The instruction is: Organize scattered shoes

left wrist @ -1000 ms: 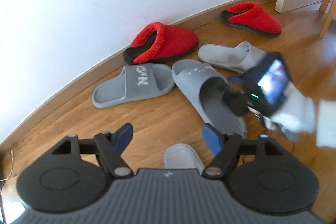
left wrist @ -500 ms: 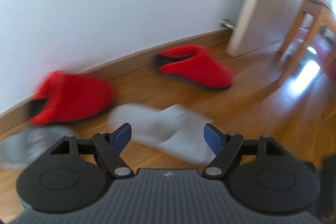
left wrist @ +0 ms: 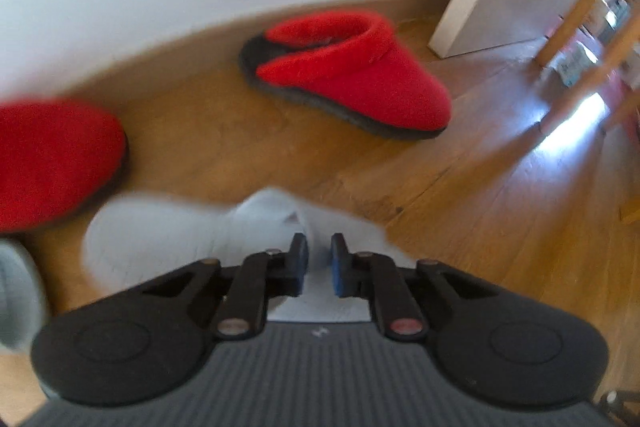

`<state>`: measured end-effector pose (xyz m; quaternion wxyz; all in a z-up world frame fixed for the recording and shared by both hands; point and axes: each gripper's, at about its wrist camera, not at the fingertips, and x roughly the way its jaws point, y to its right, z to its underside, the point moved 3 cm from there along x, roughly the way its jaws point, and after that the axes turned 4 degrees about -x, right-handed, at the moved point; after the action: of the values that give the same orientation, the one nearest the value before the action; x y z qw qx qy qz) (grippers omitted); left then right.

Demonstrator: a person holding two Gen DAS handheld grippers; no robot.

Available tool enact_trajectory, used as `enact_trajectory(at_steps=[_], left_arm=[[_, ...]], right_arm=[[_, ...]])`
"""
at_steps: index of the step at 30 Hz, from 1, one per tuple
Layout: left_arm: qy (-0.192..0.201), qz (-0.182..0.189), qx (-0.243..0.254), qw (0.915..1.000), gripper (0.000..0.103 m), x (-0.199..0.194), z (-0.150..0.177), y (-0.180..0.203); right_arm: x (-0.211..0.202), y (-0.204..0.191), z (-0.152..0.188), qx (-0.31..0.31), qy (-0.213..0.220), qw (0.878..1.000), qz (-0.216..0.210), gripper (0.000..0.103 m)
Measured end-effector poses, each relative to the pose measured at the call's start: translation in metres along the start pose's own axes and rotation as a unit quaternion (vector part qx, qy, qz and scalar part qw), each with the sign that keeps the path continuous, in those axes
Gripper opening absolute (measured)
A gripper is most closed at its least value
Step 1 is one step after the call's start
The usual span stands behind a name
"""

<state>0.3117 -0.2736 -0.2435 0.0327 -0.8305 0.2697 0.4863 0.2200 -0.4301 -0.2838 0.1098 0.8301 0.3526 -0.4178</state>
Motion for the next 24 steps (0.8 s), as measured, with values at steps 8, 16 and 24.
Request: enact_trajectory(at_steps=[8, 16, 24], left_arm=[[0.046, -0.005, 0.009, 0.9989, 0.008, -0.103, 0.016, -0.054], [-0.018, -0.004, 0.027, 0.9995, 0.008, -0.099, 0.063, -0.085], [-0.089, 0.098, 0.066, 0.989, 0.009, -0.071, 0.098, -0.057]], right_arm=[[0.055, -0.039, -0.016, 0.066, 0.018, 0.993, -0.095, 0.081], [0.065, -0.001, -0.001, 0.126, -0.01, 0.984, 0.126, 0.074], [0.005, 0.037, -0.001, 0.189, 0.062, 0.977, 0.08, 0.102]])
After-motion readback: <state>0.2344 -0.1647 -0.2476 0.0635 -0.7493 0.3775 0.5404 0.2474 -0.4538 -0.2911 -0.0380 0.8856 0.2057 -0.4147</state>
